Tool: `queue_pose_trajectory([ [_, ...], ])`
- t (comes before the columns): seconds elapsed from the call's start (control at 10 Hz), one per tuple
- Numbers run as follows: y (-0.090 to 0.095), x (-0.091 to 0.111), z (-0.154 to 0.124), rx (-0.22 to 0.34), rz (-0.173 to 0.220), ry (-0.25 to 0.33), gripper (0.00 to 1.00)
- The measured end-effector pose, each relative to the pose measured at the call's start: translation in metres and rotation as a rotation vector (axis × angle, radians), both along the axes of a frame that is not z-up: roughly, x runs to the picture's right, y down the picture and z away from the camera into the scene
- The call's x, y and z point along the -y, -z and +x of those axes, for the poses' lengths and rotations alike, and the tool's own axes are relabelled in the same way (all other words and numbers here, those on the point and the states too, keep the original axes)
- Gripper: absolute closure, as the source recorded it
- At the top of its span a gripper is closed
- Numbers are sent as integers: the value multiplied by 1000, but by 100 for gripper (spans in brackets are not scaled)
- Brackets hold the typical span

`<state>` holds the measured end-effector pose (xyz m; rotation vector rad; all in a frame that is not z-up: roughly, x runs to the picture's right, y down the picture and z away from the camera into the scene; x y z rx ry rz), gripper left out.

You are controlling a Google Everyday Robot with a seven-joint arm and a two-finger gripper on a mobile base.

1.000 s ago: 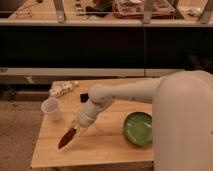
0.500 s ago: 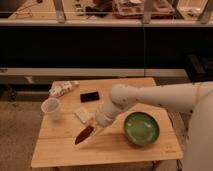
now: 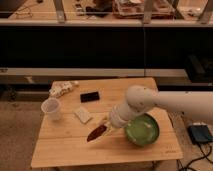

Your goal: Place the pepper on the white sponge

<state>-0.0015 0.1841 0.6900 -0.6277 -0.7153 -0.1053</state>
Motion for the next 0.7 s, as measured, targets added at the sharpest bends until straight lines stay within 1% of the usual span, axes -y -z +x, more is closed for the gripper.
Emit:
queue_pose_trajectory([
  [0.2,1,0,2,7,10,-30,75],
  [0.4,-1,4,-7,30,25,-42,75],
  [0.5,-4,11,-13,41,39,-49,75],
  [0.7,-10,23,-25,57,61,-42,75],
])
